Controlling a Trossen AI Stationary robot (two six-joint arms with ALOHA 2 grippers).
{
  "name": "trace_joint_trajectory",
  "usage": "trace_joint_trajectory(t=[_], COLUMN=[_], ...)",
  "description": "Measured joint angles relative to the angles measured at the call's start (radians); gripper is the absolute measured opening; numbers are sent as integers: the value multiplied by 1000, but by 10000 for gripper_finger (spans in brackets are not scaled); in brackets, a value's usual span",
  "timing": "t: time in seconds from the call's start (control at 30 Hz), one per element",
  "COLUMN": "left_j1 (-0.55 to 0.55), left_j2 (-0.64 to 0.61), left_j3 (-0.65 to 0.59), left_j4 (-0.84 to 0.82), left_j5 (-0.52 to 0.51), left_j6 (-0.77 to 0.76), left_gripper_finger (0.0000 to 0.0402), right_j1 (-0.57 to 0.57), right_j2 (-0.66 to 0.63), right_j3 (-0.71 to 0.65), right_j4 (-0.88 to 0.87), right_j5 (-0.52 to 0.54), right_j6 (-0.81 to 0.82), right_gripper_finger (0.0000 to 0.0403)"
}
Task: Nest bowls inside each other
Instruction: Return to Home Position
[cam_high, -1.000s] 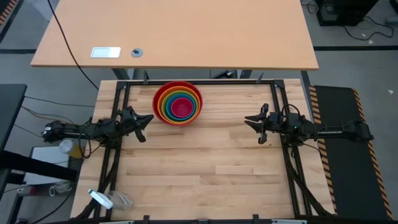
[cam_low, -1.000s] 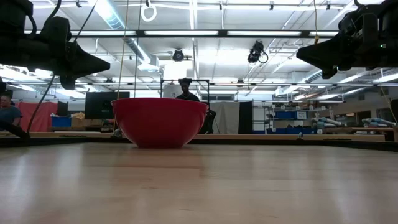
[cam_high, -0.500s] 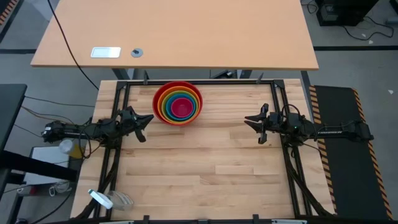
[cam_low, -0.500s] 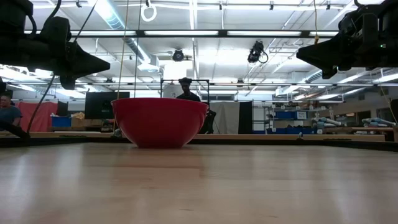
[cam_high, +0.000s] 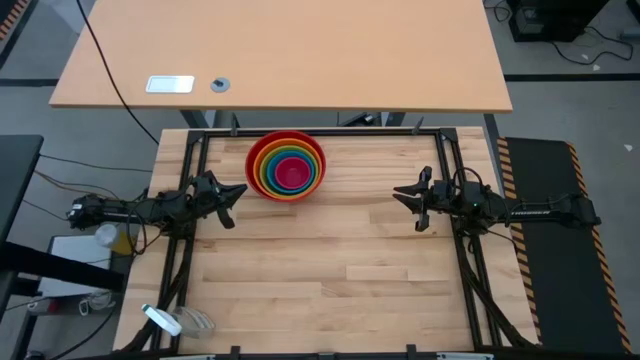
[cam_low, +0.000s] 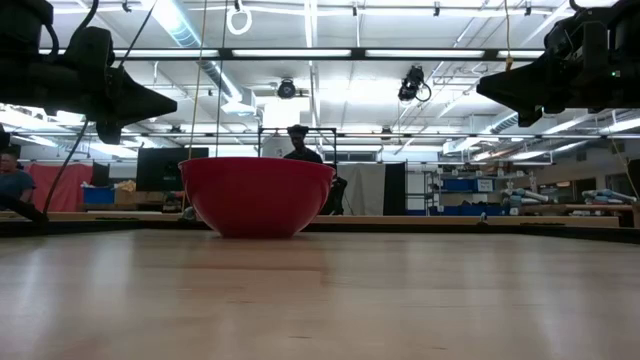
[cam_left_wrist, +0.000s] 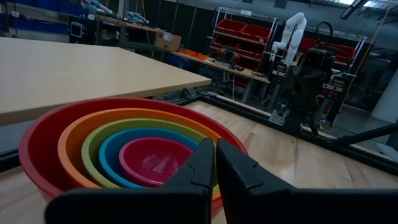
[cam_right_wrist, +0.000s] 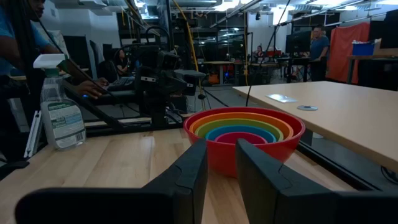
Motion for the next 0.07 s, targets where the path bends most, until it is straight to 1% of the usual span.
trace_joint_trajectory(t=[0.07], left_j1=[0], left_j2=[0], left_j3=[0], left_j4=[0], left_j5=[0], left_j6=[0], left_gripper_finger=[20], right_j1=[0], right_j2=[0], right_j3=[0], right_j4=[0], right_j5=[0], right_j6=[0], right_gripper_finger=[93])
